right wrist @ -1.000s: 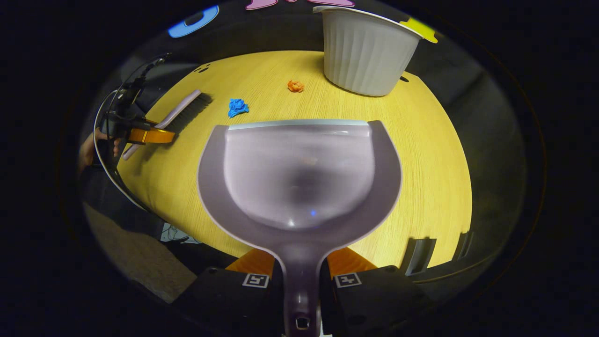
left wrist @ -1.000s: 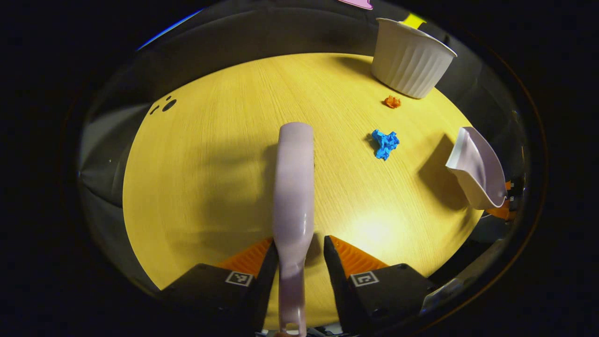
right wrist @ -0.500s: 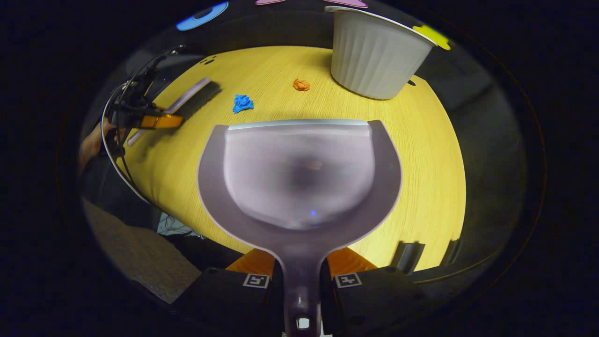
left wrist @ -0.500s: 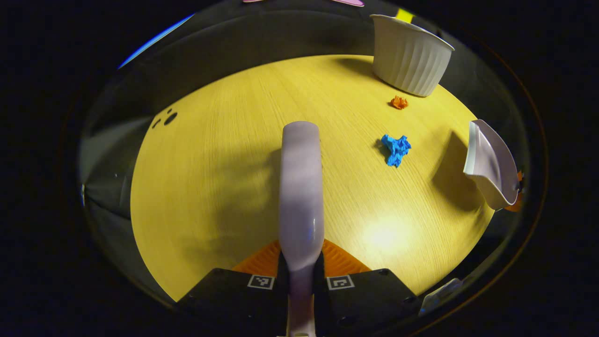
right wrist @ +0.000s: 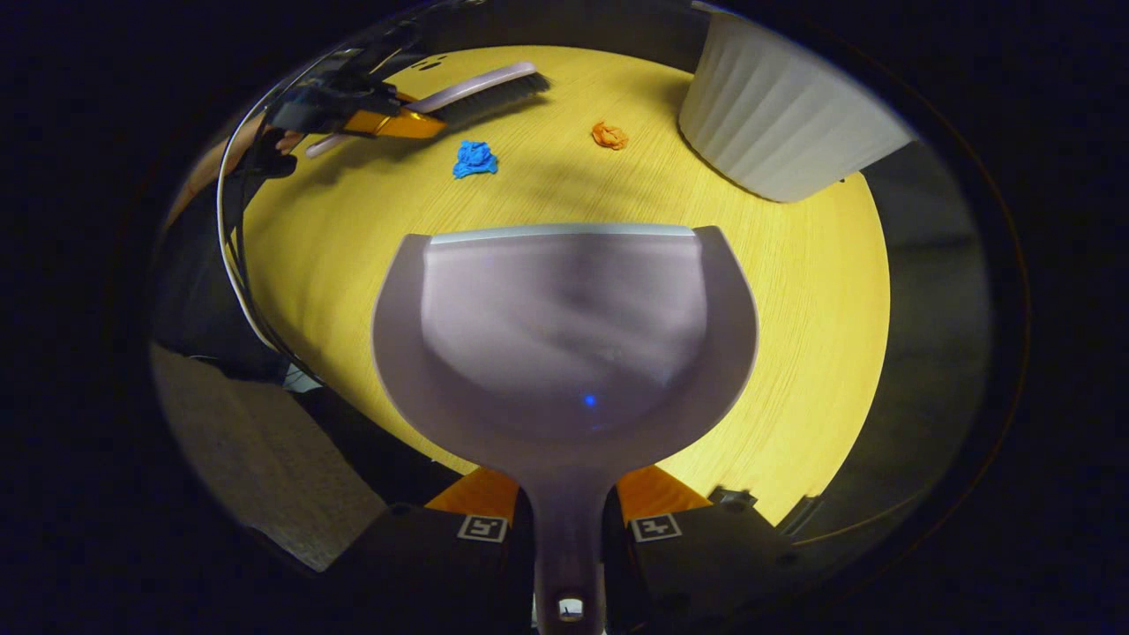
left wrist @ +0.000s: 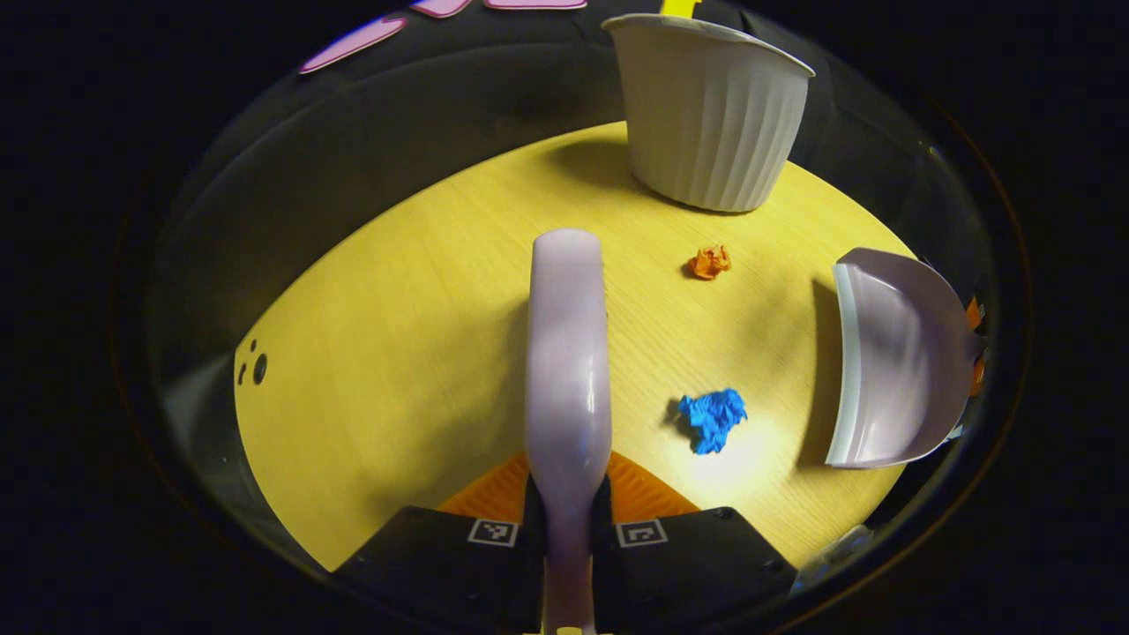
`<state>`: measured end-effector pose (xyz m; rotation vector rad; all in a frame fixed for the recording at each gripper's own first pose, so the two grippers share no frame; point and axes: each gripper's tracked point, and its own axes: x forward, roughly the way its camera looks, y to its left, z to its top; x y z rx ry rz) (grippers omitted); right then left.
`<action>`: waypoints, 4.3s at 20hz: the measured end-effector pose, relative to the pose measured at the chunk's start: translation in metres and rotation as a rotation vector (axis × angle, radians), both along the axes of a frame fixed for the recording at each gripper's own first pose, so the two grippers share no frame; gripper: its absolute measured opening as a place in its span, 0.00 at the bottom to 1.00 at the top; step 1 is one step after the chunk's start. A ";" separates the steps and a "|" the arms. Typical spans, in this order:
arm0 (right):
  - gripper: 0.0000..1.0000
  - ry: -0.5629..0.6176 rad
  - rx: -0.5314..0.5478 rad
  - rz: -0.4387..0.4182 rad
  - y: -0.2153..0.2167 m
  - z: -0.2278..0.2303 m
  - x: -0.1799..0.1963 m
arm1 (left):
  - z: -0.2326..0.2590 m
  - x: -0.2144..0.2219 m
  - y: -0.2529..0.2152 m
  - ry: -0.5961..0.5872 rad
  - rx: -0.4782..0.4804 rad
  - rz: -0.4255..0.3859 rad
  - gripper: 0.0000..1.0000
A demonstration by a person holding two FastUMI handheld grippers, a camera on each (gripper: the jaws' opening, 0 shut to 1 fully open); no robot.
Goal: Pick up the small broom and dustpan from the desktop, sweep the trash into the dustpan with the broom, and then empty the trash into the garbage bin.
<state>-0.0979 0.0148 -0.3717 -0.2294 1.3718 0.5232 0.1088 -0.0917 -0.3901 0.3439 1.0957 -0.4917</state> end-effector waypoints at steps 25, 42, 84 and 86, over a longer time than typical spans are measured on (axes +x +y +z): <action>0.36 -0.046 0.066 0.125 -0.008 -0.028 0.008 | 0.031 -0.094 -0.150 0.361 -0.303 -0.205 0.26; 0.32 -0.069 0.084 0.125 -0.010 -0.035 0.008 | 0.023 -0.068 -0.182 0.282 -0.155 -0.340 0.26; 0.35 -0.372 -0.135 -0.422 -0.107 0.141 -0.039 | 0.069 -0.149 -0.023 0.112 -0.322 0.256 0.24; 0.36 -0.376 -0.213 -0.370 -0.114 0.151 -0.034 | 0.069 -0.150 -0.021 0.116 -0.323 0.263 0.24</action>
